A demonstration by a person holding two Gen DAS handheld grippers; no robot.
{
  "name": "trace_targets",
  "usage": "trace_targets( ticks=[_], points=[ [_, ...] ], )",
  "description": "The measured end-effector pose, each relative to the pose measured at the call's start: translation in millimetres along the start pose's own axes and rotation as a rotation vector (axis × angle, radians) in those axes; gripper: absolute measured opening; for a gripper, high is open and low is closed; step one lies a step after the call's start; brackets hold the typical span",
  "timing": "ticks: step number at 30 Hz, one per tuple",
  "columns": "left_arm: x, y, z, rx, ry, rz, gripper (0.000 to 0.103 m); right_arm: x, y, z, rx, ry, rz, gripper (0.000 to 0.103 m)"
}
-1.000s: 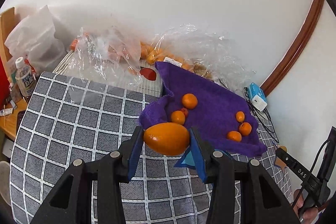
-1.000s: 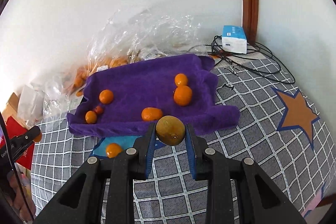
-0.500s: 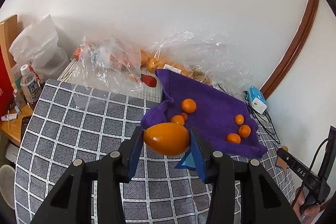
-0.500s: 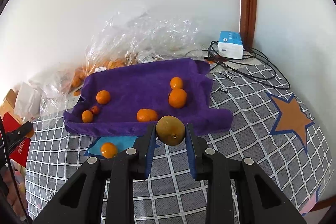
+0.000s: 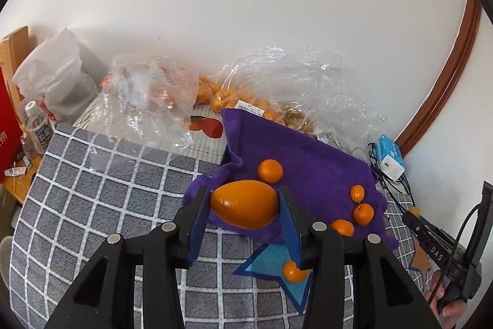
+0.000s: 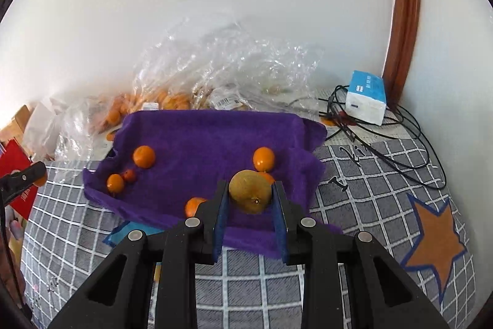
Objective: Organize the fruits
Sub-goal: 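Carry both fruits onto the purple towel and open both tools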
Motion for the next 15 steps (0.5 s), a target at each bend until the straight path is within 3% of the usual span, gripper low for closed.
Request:
trace_targets(
  ticks=[6,15],
  points=[
    [19,-3,-46,-0.049,-0.005,-0.015,0.042,9,-16,-50,-0.105,0.04,-0.019,0.027],
    [45,-22,-107,-0.142,-0.015,-0.075,0.042,2,-33,-86,-0.19,0.071,0.011,0.027]
  ],
)
Point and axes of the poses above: each gripper's, at about its wrist camera, not at the fingertips, and z roughly against the way its jaws point, x to its right, y to its top, the point moved 7 cm from there along -z, roughly the way its jaws point, and after that the axes turned 11 degrees about z, right-handed, at the moved point
